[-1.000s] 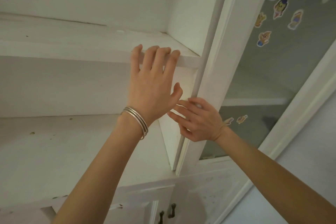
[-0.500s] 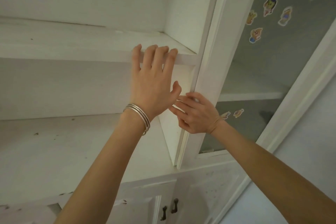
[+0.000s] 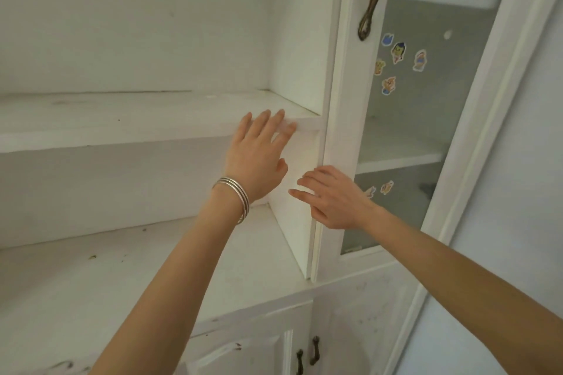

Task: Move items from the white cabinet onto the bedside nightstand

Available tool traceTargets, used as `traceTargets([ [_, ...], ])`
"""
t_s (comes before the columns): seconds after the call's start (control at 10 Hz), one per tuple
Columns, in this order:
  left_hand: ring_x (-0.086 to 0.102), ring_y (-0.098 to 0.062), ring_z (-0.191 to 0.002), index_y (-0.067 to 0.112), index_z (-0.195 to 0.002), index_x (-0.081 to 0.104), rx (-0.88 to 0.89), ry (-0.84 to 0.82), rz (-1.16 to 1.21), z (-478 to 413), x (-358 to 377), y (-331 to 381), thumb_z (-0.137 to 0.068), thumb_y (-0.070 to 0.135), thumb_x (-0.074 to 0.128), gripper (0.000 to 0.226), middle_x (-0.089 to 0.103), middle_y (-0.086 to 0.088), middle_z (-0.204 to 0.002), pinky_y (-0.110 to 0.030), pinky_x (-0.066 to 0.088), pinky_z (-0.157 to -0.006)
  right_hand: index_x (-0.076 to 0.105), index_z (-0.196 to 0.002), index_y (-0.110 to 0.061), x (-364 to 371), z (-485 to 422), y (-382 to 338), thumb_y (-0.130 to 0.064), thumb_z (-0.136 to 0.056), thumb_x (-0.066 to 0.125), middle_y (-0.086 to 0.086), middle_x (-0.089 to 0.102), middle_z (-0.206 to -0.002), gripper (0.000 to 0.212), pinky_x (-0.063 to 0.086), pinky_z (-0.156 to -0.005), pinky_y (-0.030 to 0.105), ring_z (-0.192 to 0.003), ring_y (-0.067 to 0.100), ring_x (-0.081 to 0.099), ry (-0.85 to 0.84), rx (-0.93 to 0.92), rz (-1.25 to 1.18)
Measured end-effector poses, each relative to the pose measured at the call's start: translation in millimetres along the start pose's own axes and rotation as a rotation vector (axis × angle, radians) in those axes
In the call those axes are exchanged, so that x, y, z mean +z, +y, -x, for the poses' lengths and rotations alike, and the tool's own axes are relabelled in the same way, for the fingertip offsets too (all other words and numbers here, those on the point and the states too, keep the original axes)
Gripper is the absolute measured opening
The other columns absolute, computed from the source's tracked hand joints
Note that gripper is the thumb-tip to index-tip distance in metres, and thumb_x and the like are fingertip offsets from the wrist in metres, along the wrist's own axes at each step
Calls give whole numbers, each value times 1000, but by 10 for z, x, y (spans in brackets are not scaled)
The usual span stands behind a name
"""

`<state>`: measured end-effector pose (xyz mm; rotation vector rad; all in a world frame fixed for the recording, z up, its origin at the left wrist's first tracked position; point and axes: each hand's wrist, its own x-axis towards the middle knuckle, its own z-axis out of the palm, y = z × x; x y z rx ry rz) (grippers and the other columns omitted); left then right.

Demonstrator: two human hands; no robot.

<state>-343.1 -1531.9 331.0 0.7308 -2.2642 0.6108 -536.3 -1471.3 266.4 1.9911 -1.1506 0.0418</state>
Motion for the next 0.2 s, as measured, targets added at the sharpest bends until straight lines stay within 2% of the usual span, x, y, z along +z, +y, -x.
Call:
traceTargets([
  [0.1,33,-34,-135,11,-136,49,11,-31,53,56,-97,-36,-80,14,65,58,39,-15,-146,-48,15,-112,61,-120,-14,-178,14,-19,-18,-73,66,12,62,-112,47,47,-82,41,-96,30,59,-21,5,3],
  [0.2,28,-26,-138,16,-141,42,-67,-109,64,130,-294,-49,-88,18,54,54,38,-7,-148,-41,13,-113,65,-112,-14,-382,-51,-8,-13,-67,73,12,65,-108,46,48,-78,39,-93,30,62,37,139,-31],
])
